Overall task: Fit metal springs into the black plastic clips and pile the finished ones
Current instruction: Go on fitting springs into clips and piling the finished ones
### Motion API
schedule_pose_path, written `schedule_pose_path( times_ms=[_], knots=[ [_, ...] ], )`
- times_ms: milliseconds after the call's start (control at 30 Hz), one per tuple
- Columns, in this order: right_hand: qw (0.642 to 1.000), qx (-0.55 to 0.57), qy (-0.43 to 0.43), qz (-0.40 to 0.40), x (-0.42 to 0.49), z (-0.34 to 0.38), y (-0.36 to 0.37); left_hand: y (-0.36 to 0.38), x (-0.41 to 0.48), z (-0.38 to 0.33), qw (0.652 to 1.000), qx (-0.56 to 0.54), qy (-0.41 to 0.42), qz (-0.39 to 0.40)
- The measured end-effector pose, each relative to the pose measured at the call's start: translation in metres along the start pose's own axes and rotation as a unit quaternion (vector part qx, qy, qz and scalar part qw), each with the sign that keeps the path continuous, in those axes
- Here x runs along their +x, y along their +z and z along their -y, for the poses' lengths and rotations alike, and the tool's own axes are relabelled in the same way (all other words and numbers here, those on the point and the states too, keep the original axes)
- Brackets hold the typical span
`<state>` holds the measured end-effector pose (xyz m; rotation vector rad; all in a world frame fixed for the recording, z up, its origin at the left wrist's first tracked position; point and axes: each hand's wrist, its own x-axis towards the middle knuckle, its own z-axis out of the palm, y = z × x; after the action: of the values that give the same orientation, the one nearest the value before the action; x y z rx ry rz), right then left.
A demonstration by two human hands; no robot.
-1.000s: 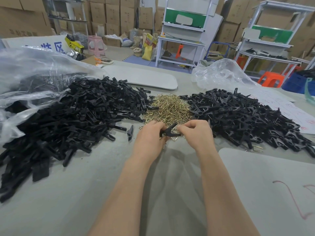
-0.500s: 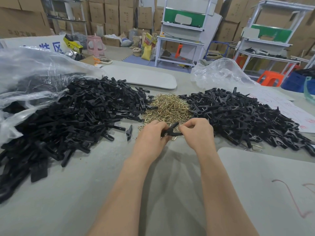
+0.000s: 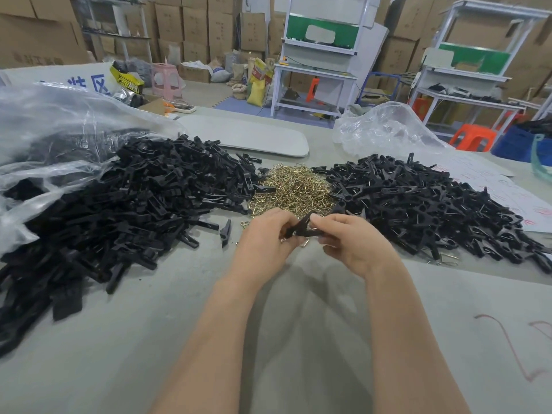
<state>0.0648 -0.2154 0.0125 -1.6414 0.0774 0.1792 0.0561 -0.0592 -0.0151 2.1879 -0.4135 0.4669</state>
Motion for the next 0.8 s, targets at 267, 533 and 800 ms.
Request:
schedule_pose_path(
  times_ms=[267,533,800],
  knots=[
    [0.943,0.221,0.079,0.235,0.003,-0.018,0.001,-0.005,-0.001,-0.009,0.998,-0.058,0.037,-0.014],
    [0.945,0.264,0.059,0.183,0.009,-0.026,0.007,-0.006,0.001,-0.011,0.996,-0.032,0.075,-0.031],
    [0.988,0.091,0.06,0.11,0.009,-0.016,0.002,-0.004,0.0,-0.003,1.0,-0.014,-0.01,-0.01]
  ],
)
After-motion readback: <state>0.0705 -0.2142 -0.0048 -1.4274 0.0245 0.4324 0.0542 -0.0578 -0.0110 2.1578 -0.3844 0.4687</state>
